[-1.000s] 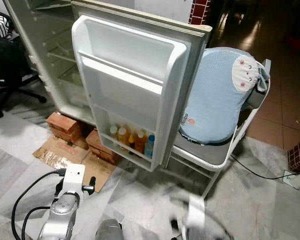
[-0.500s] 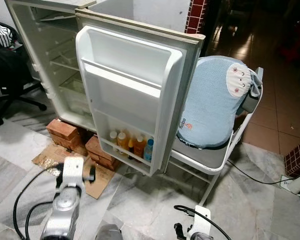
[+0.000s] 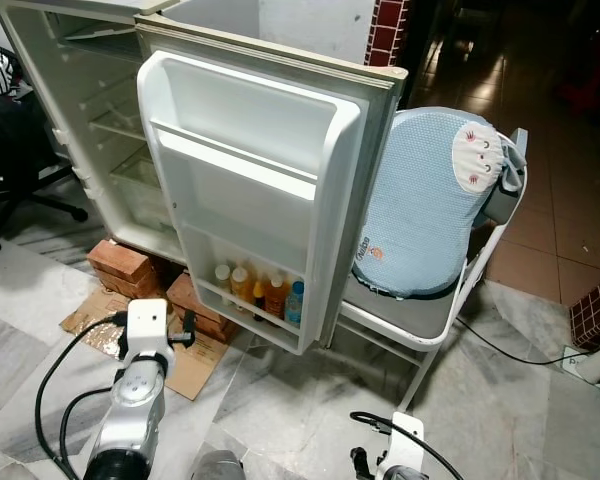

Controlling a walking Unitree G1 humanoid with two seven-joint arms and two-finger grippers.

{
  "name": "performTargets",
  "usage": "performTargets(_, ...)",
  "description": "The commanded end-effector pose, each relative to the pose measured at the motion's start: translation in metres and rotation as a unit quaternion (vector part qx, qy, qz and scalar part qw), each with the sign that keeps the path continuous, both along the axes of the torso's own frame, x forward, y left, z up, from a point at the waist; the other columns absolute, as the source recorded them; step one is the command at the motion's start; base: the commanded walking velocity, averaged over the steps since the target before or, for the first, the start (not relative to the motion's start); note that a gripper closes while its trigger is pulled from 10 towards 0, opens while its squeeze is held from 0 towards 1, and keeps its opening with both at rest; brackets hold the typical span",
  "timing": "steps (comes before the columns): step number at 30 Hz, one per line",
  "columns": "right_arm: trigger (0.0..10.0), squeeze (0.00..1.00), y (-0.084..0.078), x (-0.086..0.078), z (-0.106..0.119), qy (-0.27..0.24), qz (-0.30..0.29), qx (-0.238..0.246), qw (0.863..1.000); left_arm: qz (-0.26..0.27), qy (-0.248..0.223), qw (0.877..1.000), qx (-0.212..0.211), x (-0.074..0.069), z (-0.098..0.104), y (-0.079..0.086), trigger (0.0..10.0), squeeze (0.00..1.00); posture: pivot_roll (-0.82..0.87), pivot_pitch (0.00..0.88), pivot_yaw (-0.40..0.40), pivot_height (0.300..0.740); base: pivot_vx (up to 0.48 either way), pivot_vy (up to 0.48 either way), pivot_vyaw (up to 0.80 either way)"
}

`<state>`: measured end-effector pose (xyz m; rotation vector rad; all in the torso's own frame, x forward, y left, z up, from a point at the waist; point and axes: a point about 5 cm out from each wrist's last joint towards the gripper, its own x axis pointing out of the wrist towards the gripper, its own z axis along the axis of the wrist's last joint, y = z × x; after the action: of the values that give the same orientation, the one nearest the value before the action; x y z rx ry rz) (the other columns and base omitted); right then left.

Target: Restocking fridge

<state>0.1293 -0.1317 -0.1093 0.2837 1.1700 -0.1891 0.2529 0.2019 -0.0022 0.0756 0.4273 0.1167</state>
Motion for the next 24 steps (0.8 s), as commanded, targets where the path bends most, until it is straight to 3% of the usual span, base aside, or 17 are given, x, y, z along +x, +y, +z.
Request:
performTargets(1,10.0,0.0,0.0022,0.1869,0.132,-0.396,0.256,-0.101,0.876,0.007,-0.001,1.0,-0.006,0.0019,0.0009,0.0013,10.0,0.0,0.08,0.0,0.0,0.74,0.0,0.0,0.0)
performTargets(4,10.0,0.0,0.0028,0.1883,0.1291,-0.372,0.196,-0.067,0.905,-0.008,-0.011,1.0,0.003,0.0078,0.0036,-0.0014,10.0,0.0,0.08,0.0,0.0,0.74,0.0,0.0,0.0)
performTargets(5,10.0,0.0,0.001,0.189,0.1296,-0.371,0.189,-0.063,0.907,-0.011,-0.015,1.0,-0.002,0.0109,0.0044,-0.0036,10.0,0.0,0.08,0.0,-0.105,0.74,0.0,0.0,0.0)
performTargets(24,10.0,0.0,0.001,0.189,0.1296,-0.371,0.189,-0.063,0.907,-0.011,-0.015,1.0,-0.002,0.0109,0.0044,-0.0036,10.0,0.0,0.08,0.0,-0.105,0.74,0.0,0.0,0.0)
